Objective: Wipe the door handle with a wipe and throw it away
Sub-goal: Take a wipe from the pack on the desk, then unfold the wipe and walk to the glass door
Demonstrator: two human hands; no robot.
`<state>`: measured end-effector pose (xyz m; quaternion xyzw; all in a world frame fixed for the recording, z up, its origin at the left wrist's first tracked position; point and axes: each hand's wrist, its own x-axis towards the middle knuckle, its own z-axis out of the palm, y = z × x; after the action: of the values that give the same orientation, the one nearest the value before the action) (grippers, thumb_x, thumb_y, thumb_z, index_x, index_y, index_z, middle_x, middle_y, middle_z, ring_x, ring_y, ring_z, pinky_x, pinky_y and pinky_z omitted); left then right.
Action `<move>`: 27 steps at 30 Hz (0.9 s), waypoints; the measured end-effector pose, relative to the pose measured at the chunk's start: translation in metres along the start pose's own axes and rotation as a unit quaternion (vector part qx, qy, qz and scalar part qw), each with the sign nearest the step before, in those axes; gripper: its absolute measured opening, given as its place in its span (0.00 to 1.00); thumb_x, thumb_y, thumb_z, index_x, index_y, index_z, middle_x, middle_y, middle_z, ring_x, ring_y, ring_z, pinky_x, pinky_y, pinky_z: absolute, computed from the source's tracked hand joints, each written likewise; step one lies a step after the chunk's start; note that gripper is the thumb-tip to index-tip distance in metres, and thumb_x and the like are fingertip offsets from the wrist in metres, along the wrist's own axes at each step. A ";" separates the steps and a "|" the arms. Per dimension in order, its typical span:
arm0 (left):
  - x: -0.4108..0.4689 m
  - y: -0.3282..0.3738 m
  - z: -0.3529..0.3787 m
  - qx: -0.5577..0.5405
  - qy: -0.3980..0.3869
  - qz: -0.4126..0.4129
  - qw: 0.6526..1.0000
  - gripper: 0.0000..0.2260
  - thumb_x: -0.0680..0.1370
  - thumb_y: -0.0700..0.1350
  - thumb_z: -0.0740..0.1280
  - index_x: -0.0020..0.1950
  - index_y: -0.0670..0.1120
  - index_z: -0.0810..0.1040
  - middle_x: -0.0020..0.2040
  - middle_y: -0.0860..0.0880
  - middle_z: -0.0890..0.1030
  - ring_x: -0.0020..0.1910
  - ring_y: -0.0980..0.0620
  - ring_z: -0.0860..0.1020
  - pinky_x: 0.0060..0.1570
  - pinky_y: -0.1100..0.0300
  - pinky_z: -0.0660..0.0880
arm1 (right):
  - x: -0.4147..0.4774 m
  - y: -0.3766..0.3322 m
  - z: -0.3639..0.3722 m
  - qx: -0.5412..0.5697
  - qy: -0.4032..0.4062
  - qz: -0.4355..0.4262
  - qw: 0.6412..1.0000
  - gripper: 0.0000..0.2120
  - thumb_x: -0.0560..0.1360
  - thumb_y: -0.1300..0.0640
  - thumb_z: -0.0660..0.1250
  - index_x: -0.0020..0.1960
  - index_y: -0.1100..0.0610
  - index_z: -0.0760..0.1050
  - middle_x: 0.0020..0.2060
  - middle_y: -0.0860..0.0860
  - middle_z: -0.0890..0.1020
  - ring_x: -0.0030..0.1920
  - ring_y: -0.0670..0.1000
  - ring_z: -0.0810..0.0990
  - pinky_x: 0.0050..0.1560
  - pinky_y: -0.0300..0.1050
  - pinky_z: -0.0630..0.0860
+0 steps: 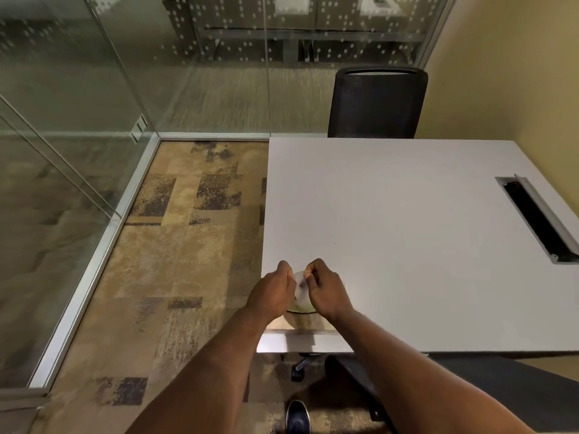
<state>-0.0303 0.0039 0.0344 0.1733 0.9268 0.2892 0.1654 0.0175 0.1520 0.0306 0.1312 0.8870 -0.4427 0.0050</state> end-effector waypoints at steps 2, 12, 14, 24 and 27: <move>-0.001 0.001 -0.012 -0.021 0.007 0.003 1.000 0.05 0.85 0.46 0.56 0.51 0.47 0.66 0.41 0.45 0.79 0.39 0.42 0.78 0.40 0.47 0.75 | 0.003 -0.008 -0.001 0.002 0.012 -0.010 1.000 0.04 0.82 0.55 0.58 0.48 0.50 0.69 0.37 0.44 0.79 0.38 0.44 0.78 0.38 0.43 0.71; 0.001 0.007 -0.078 -0.285 0.125 -0.058 0.948 0.08 0.83 0.40 0.61 0.45 0.50 0.72 0.42 0.49 0.80 0.41 0.51 0.81 0.37 0.63 0.78 | 0.031 -0.084 -0.003 0.093 0.043 -0.032 0.994 0.06 0.82 0.56 0.61 0.49 0.54 0.76 0.45 0.49 0.81 0.44 0.44 0.79 0.41 0.39 0.71; -0.001 0.005 -0.101 -0.326 0.162 -0.075 0.928 0.10 0.84 0.40 0.60 0.44 0.52 0.72 0.41 0.49 0.79 0.39 0.54 0.79 0.33 0.68 0.75 | 0.034 -0.107 0.002 0.123 0.027 -0.033 0.992 0.07 0.82 0.58 0.63 0.48 0.56 0.79 0.45 0.51 0.82 0.45 0.47 0.79 0.44 0.41 0.74; -0.059 -0.050 -0.218 -0.413 0.330 -0.129 0.839 0.08 0.83 0.37 0.59 0.55 0.34 0.75 0.52 0.32 0.80 0.53 0.35 0.80 0.55 0.41 0.79 | 0.018 -0.235 0.064 0.217 -0.103 -0.079 0.968 0.16 0.82 0.58 0.63 0.36 0.55 0.80 0.29 0.50 0.80 0.30 0.44 0.73 0.31 0.40 0.68; -0.091 -0.073 -0.253 -0.406 0.370 -0.116 0.827 0.07 0.83 0.37 0.61 0.46 0.43 0.75 0.42 0.44 0.79 0.44 0.45 0.77 0.45 0.51 0.75 | 0.008 -0.275 0.091 0.237 -0.130 -0.075 0.960 0.17 0.81 0.56 0.63 0.34 0.58 0.74 0.29 0.57 0.72 0.28 0.50 0.67 0.29 0.41 0.64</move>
<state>-0.0686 -0.2112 0.2066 -0.1387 0.7309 0.6603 -0.1023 -0.0652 -0.0754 0.1894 0.0032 0.7555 -0.6527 0.0559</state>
